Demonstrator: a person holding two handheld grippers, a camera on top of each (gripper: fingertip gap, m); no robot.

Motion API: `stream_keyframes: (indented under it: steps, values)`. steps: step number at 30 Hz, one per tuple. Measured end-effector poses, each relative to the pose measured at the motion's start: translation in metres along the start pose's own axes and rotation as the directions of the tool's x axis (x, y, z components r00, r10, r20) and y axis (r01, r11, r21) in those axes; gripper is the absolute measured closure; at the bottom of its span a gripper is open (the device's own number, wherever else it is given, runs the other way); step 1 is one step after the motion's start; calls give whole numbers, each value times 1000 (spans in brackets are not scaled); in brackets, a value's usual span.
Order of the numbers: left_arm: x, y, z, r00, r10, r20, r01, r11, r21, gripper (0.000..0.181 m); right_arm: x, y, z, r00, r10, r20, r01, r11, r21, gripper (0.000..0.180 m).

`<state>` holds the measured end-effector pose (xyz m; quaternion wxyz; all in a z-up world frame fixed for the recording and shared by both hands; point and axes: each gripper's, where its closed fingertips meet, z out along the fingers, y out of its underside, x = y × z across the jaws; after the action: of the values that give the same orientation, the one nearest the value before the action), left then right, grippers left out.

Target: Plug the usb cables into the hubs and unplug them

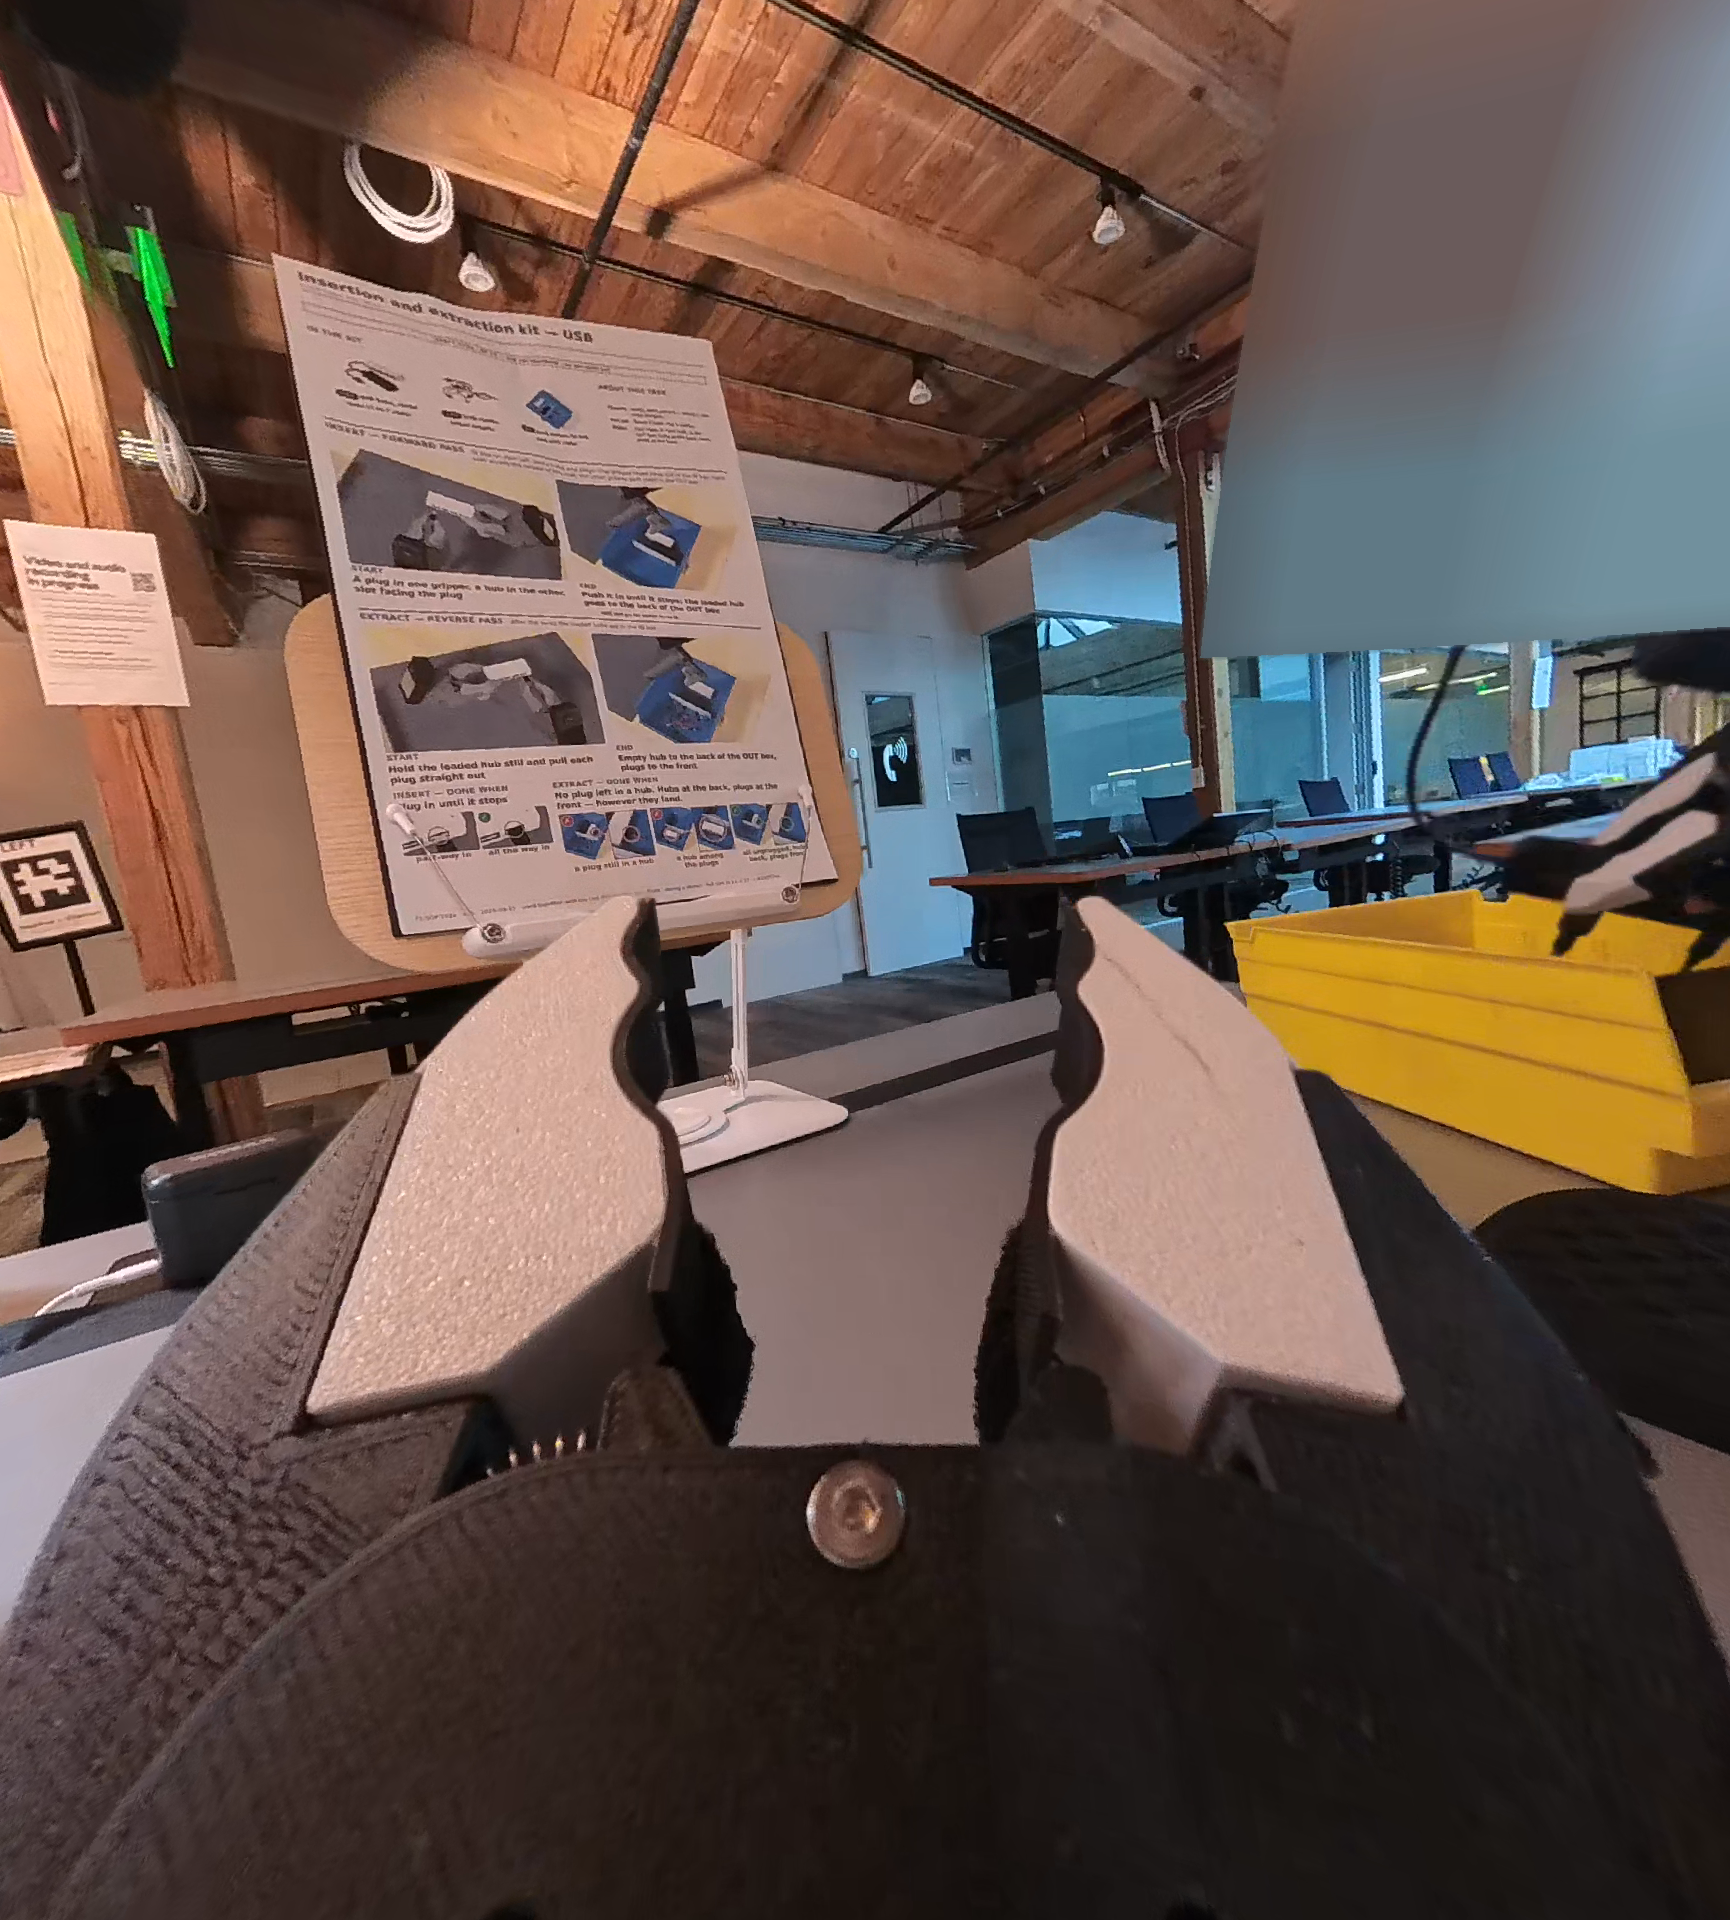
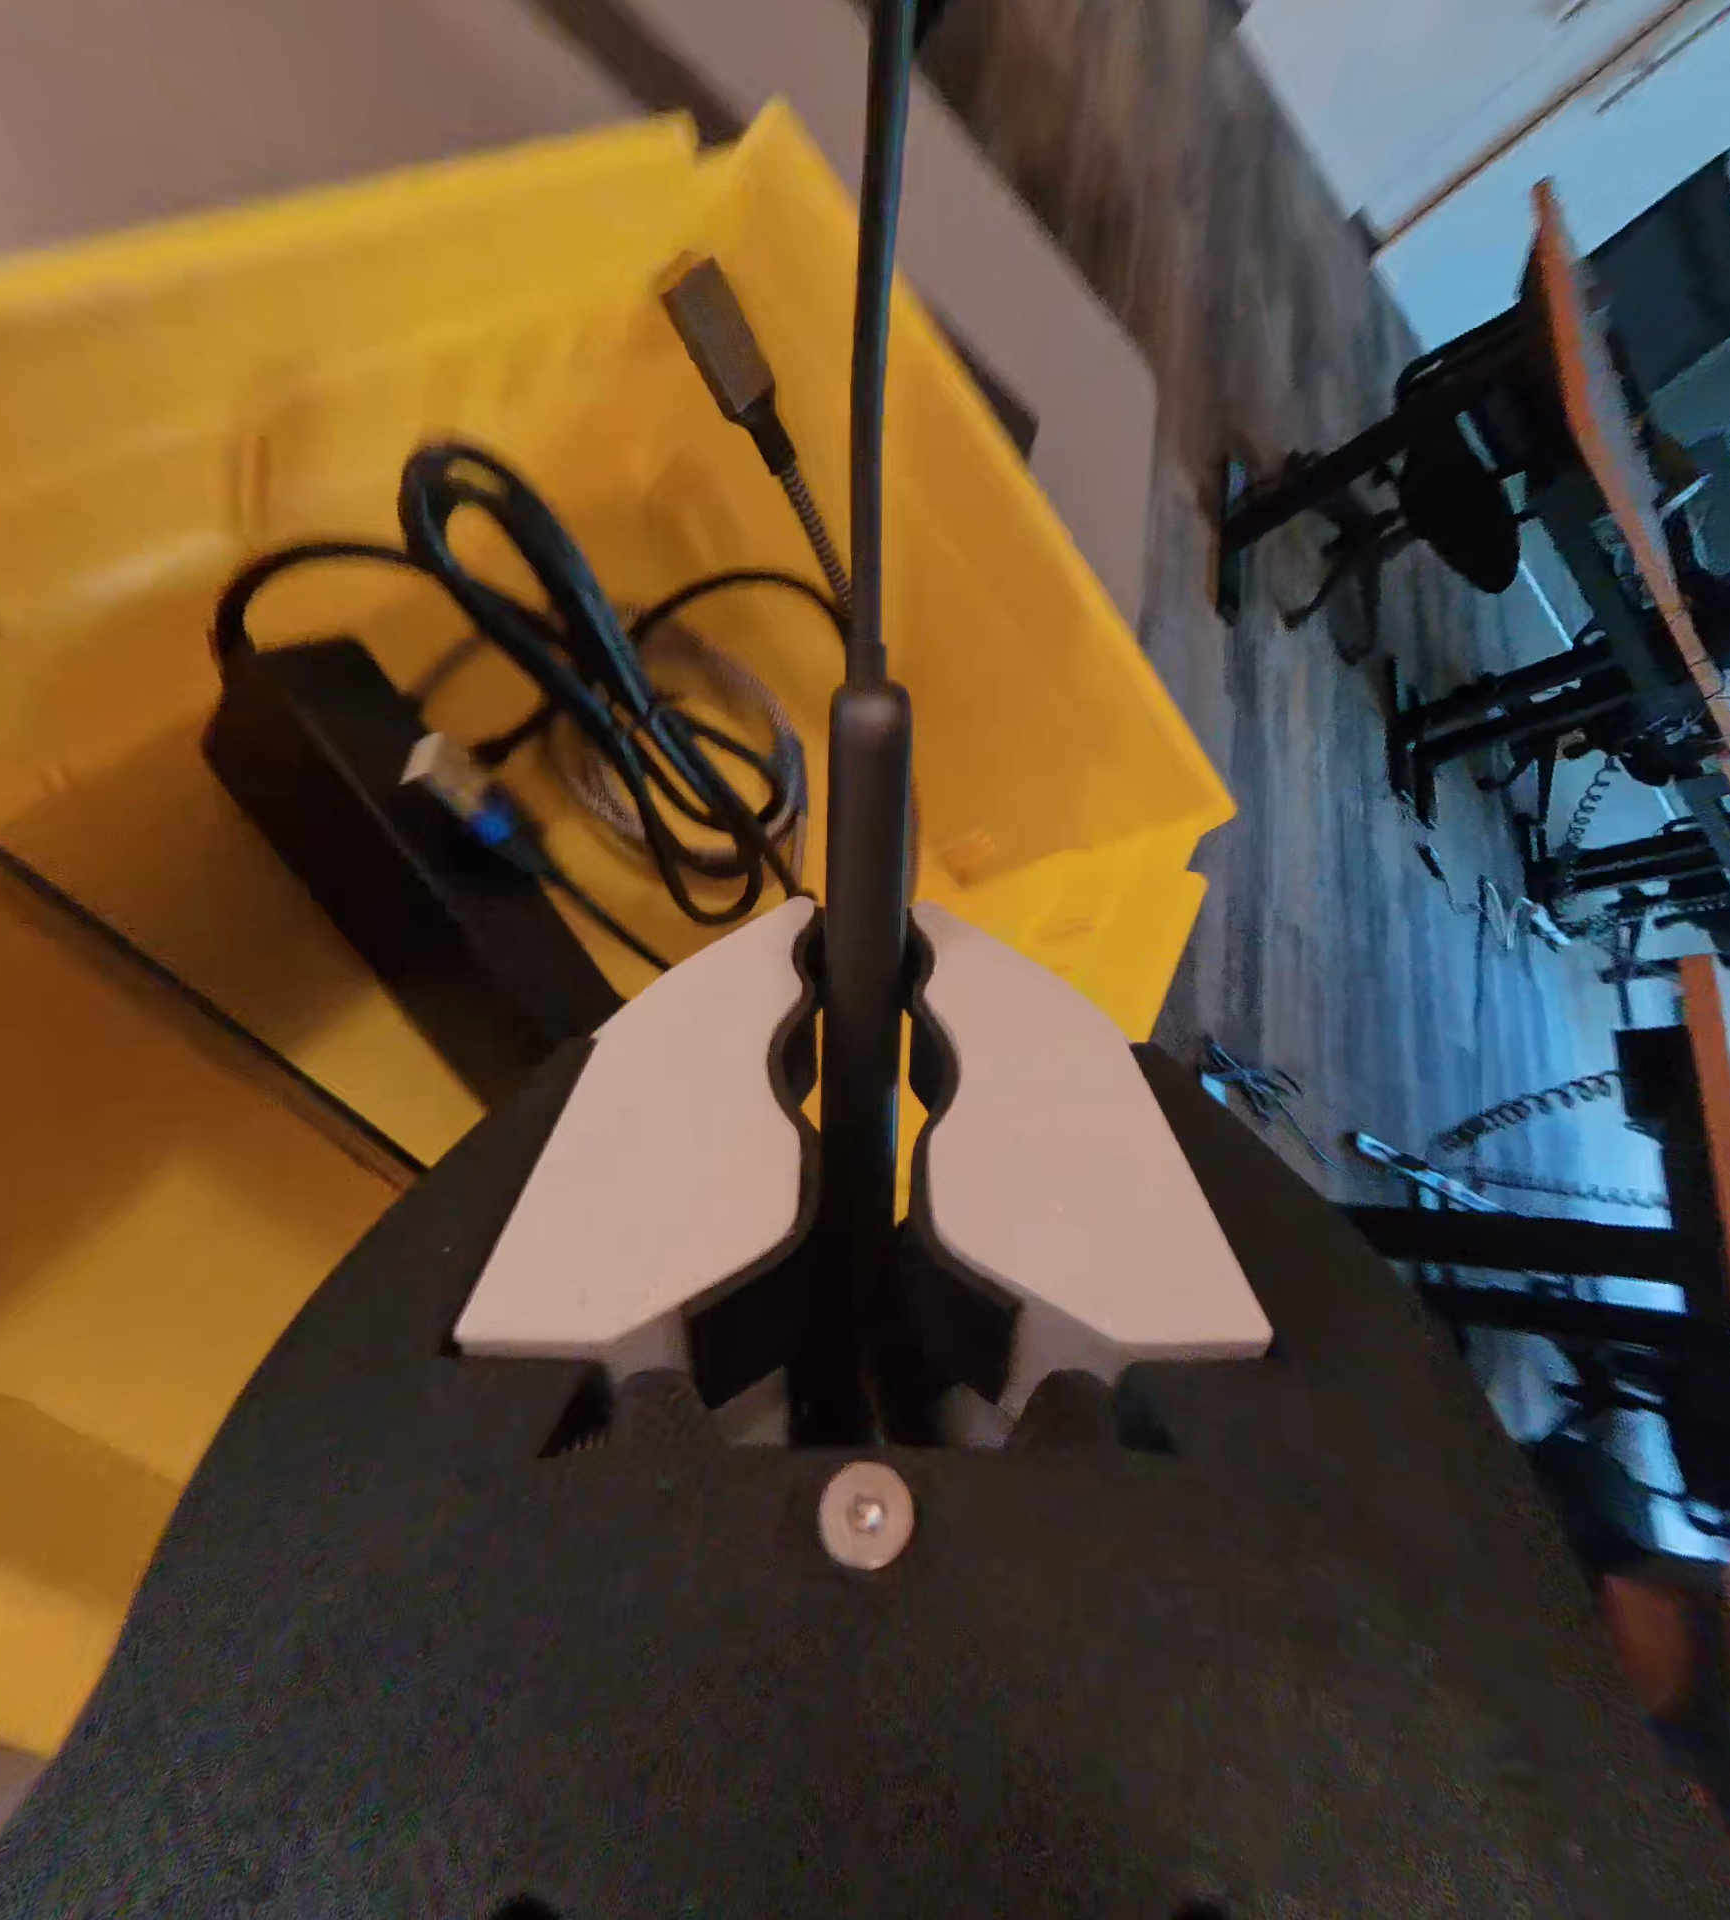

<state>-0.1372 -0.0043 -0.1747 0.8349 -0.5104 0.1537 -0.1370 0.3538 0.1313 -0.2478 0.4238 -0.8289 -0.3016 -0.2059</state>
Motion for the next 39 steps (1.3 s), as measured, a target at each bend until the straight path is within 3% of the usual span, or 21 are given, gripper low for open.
stream_keyframes:
  steps: [3,6,12,15,17,19,24,26,27,28,33,39]
  values:
    - [2,-1,0,1000,3,-10,-3,1000,8,108,-21,13,13,991,-72,112,87,988,-128,161]
    - [2,0,0,1000,8,-11,-8,1000,-1,108,-37,10,15,978,-28,208,58,988,-140,147]
    - [5,1,1,1000,7,-27,-7,1000,-6,108,-33,-41,-33,984,92,155,-114,984,140,126]
    - [8,4,1,999,17,-35,-18,999,-28,108,-62,-74,-78,967,84,241,-165,925,341,113]
    - [9,7,1,999,22,-38,-24,999,-46,109,-93,-81,-105,939,79,334,-216,893,396,114]
    - [8,9,1,999,34,-31,-36,998,-60,110,-120,-69,-112,916,131,380,-263,911,319,114]
    - [7,10,1,999,36,-21,-37,997,-67,112,-176,-35,-80,886,201,419,-258,963,84,116]
    - [5,11,1,999,48,-12,-48,996,-74,112,-176,-34,-59,911,211,354,-240,970,40,131]
    - [5,11,1,999,53,-9,-53,996,-76,112,-174,-35,-51,932,175,319,-198,979,42,148]
    - [4,10,1,998,55,-7,-56,996,-76,113,-173,-38,-47,947,131,292,-154,986,59,151]
    - [5,7,1,999,45,-12,-46,997,-63,113,-174,-55,-29,957,82,279,-101,993,57,150]
    - [6,4,1,998,57,-11,-58,997,-55,115,-199,-86,-24,933,-2,359,-38,994,104,150]
